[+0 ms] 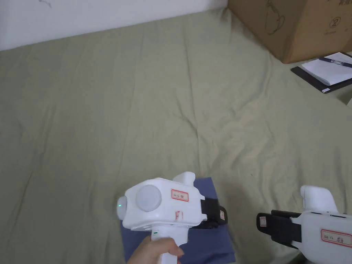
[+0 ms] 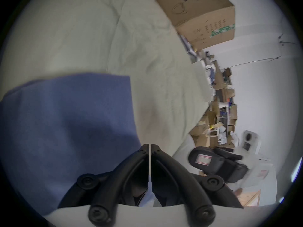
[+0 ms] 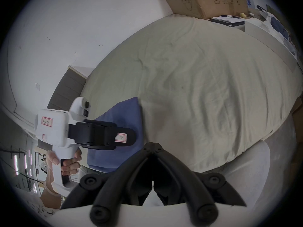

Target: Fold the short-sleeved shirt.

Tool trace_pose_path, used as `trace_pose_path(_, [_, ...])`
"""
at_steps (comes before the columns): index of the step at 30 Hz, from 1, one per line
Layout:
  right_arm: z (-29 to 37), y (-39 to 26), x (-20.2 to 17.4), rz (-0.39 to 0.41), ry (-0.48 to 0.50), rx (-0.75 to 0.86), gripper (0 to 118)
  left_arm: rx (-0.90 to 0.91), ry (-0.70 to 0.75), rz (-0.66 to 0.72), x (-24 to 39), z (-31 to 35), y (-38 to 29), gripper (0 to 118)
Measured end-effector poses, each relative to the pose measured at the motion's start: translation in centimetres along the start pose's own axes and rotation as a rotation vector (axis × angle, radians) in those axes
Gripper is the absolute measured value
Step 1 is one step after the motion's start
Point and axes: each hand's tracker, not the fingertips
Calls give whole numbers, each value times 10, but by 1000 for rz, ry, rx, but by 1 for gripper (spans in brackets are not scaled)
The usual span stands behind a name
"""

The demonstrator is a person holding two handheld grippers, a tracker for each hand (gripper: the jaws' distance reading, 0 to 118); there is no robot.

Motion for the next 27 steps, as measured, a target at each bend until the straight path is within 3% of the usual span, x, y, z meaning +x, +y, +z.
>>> trace_pose_path(5, [-22, 11, -36, 147, 11, -38, 0, 148, -17, 8, -32, 85, -18, 3])
trace_pose_path(7, [-36, 14, -53, 203, 25, -54, 0, 168, -16, 45, -53, 122, -30, 14])
trace_pose_path(11, [-71, 17, -82, 295, -8, -73, 0, 202, -2, 77, -95, 173, -55, 108])
trace_pose_path(15, [-100, 11, -101, 383, -13, -123, 0, 260, -52, 178, -138, 191, -70, 112])
trace_pose_path(18, [-119, 1, -107, 472, -102, -165, 0, 265, -177, 294, -171, 182, -75, 112])
trace_pose_path(20, [-119, -3, -108, 468, -95, -155, 0, 250, -201, 361, -182, 168, -71, 112])
trace_pose_path(27, [-114, 4, -100, 395, -79, -160, 0, 139, -237, 269, -178, 110, -39, 112])
